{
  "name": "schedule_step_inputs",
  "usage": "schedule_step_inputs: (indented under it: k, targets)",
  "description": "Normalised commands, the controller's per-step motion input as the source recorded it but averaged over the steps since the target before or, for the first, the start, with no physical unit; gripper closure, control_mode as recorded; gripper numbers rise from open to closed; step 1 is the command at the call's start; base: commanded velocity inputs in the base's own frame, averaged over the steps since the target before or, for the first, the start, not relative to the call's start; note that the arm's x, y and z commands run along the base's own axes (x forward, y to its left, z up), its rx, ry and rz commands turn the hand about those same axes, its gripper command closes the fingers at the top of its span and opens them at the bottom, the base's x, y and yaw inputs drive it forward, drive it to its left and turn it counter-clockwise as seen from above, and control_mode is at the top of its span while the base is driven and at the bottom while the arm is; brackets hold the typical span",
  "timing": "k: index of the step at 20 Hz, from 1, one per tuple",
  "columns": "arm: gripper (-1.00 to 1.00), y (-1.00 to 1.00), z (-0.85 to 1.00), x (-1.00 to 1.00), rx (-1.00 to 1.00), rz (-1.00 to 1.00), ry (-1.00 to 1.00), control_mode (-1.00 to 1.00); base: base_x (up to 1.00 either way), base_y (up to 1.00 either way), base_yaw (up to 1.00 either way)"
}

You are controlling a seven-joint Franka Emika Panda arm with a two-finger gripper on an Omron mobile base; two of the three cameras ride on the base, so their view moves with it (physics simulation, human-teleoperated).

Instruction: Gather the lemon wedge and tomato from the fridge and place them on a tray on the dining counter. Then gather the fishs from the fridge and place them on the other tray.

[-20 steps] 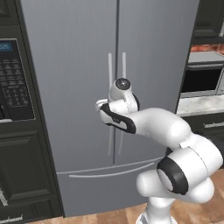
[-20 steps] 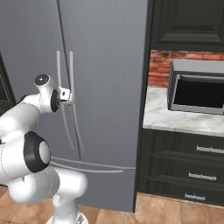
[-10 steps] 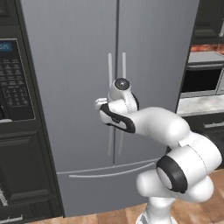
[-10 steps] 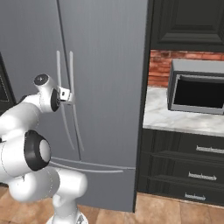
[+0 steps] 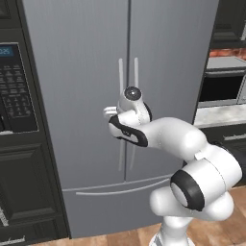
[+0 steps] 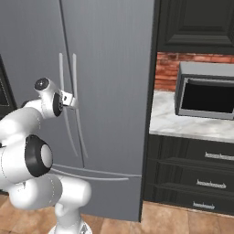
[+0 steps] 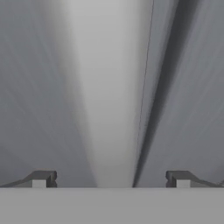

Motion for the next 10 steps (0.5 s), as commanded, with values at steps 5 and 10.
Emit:
schedule_step_inputs:
  k: [5,10]
  targets:
    - [-1.00,0.37,-0.20,0.35,0.00,0.00,0.00,-1.00,0.00,0.00,0.00]
    - [-1.00,0.50,-0.02,0.11,0.00,0.00,0.00,-1.00,0.00,0.00,0.00]
